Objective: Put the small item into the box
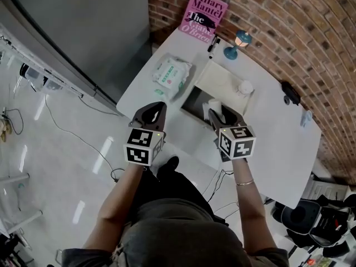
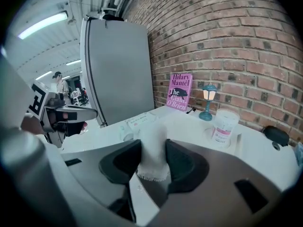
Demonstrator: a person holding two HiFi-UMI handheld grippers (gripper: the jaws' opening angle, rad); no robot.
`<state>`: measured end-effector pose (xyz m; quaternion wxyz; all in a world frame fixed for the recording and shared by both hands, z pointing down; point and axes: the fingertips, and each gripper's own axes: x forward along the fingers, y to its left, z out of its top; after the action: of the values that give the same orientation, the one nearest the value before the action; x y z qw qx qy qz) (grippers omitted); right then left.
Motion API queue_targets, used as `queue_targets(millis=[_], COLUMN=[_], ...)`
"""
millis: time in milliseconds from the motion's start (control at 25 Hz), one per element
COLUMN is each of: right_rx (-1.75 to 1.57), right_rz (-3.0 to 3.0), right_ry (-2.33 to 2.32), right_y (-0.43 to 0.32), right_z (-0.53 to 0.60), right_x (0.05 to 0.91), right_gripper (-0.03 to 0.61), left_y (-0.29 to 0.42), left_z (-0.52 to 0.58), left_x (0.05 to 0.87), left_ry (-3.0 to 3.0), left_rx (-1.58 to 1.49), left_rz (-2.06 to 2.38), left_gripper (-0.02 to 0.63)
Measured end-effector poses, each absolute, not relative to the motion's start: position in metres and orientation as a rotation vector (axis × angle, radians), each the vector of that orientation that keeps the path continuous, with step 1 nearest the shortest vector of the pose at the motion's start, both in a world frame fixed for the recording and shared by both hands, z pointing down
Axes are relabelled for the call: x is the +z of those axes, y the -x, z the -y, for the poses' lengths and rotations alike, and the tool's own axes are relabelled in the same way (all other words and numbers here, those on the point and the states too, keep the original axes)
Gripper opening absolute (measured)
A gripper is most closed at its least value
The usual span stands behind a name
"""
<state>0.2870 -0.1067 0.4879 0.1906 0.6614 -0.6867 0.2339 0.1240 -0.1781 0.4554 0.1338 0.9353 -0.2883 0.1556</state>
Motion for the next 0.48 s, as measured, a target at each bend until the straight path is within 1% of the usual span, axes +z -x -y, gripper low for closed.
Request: queue_targets(millis=[480], right_rx=[0.576], right_rz=[1.888], right_ry=[-1.62], right_y=[-0.277], right_z=[0.12], right_x=[0.512], right_gripper=[0.166], left_y=[-0.109], left_z=[0.179], left_x=[0.46], left_ry=[-2.677], left_rx=[0.441], left_rz=[0.886], left_gripper=[0.026])
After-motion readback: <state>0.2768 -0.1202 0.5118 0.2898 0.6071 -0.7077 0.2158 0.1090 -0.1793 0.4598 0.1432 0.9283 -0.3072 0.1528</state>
